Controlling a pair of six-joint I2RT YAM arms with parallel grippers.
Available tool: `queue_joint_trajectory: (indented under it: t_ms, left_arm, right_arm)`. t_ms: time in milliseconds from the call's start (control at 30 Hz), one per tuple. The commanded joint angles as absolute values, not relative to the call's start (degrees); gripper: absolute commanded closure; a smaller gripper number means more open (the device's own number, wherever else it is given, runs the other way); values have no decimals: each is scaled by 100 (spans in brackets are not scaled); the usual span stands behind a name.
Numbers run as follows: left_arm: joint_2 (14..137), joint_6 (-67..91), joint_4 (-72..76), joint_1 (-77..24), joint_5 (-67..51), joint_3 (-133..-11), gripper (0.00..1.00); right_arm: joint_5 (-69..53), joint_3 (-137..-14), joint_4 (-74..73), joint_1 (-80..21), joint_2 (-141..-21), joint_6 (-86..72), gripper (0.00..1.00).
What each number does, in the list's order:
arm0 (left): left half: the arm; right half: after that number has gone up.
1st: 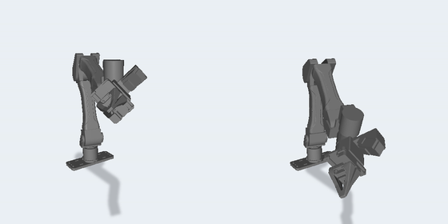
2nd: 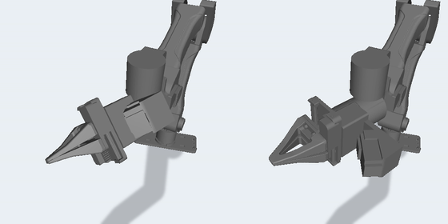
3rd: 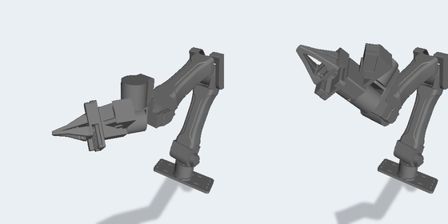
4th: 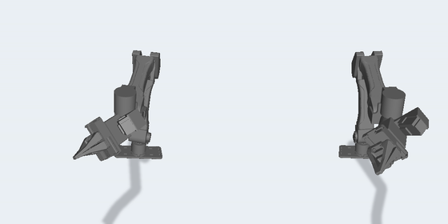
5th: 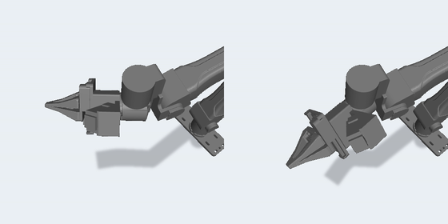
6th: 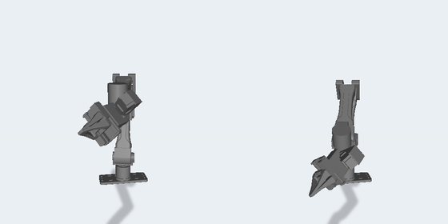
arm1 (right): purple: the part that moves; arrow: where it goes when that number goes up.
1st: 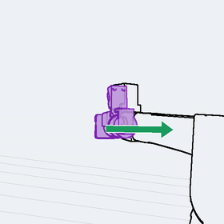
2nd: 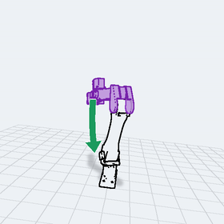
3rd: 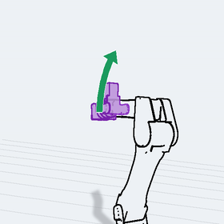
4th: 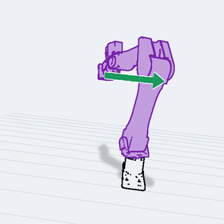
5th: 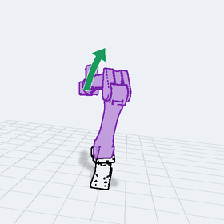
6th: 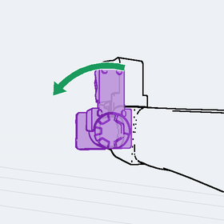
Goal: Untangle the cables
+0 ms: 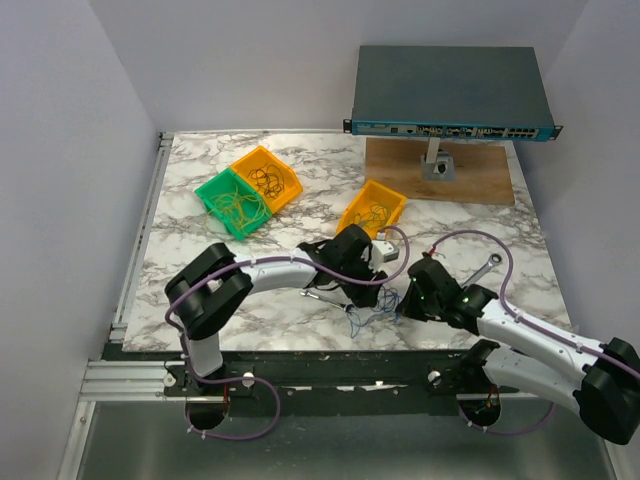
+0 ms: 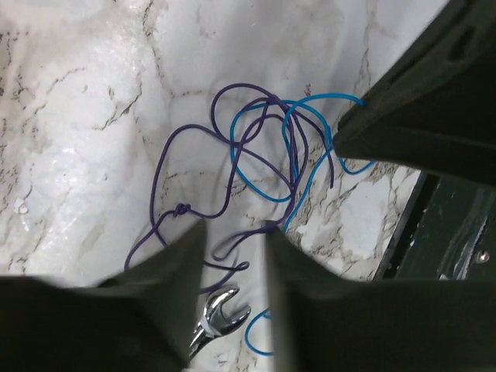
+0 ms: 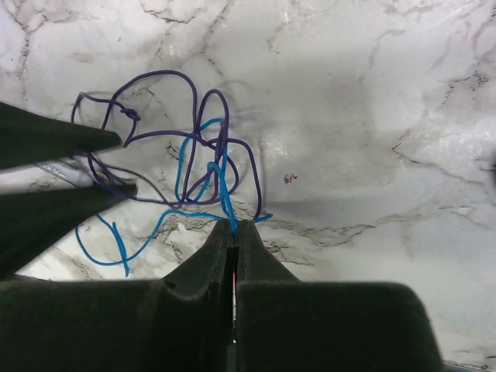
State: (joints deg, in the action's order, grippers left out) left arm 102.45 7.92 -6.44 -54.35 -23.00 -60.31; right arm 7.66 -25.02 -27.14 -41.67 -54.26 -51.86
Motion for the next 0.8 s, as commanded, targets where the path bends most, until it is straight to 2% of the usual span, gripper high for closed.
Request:
queue_joint_trajectory:
  t_ms: [0,33,200,500,667,767]
  left_arm:
    - [10665,670,-1253,-5543,-2149,-6601,87]
    - [10678,652,-1323,-5558,-2119,-6634,100]
    - [9794,730,-701,-5548,-1193,-5902,100]
    - [6440,1757,2246,-4634,180,-2860,100]
    - [4967,2218,2546,-4151,984,-1875,100]
    - [4471,2320,2515,-4017,1352,-1628,100]
  right_arm:
    - [1099,-2719,-3042,-4183,-5160,-5337,99]
    - [1248,-2739,-3128,-4184,-5078,-5423,99]
    - [2437,-2983,-4132,-4182,-4512,-6419,99]
    - [3728,-3097,-5526,-4181,-3230,-8311,99]
    - [4282,-3134,-6143,-4180,-2775,-9300,99]
    - [4331,-3045,-5701,-4181,-2523,-8861,99]
